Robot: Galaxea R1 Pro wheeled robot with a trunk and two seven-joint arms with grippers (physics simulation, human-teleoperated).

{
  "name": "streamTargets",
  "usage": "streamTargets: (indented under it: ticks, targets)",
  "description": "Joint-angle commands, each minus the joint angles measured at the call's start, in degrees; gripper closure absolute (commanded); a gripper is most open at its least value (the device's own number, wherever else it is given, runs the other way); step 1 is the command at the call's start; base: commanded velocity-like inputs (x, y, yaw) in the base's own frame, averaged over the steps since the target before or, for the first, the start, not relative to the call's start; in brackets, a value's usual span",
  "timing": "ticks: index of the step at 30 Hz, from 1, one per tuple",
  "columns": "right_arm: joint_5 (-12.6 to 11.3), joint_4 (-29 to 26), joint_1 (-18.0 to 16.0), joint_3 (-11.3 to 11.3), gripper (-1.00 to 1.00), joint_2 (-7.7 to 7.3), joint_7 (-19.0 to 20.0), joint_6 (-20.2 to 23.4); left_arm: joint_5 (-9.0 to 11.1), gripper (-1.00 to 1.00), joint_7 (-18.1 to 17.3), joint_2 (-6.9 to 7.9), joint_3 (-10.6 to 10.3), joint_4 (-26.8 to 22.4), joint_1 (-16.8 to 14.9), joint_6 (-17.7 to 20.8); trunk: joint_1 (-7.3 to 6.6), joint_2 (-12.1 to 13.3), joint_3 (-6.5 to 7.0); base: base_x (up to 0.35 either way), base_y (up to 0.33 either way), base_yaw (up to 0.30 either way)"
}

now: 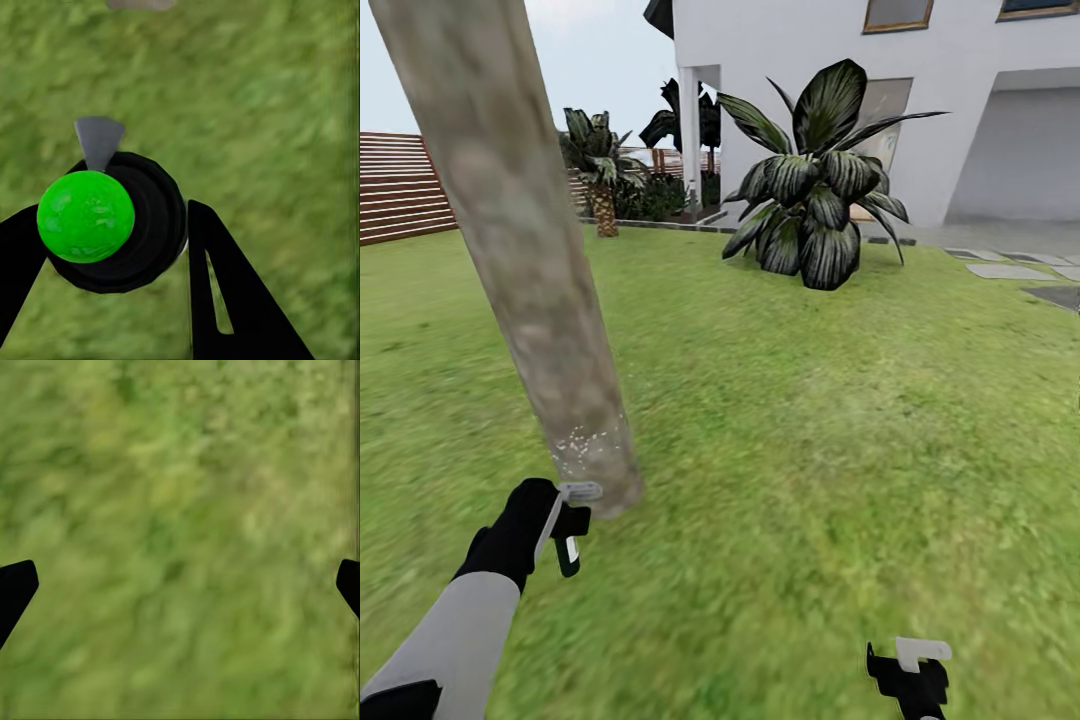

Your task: In the garden, pick up the pesticide atomizer on the floor and spray pesticide onto both trees until each tree trunk is fully covered.

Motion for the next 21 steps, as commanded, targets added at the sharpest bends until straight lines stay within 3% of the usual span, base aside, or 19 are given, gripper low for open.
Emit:
streamTargets:
  ticks: [1,10,21]
  targets:
    - [-0.1,0.0,0.0,0.1,-1.00,0.00,-0.1,-0.1,-0.6,1.00,-0.6,-0.02,0.1,-0.1,0.0,-0.5,-0.01,0.0,-0.05,0.000,-0.273,0.000]
    - [-0.1,0.0,0.0,0.2,-1.00,0.00,-0.2,-0.1,-0.7,1.00,-0.4,-0.02,0.2,0.0,0.0,-1.4,-0.01,0.0,-0.05,0.000,-0.273,0.009]
    - [-0.1,0.0,0.0,0.2,-1.00,0.00,-0.1,-0.1,-0.7,1.00,-0.4,-0.08,0.1,-0.1,-0.1,-1.4,-0.01,0.0,-0.05,0.019,-0.272,0.249]
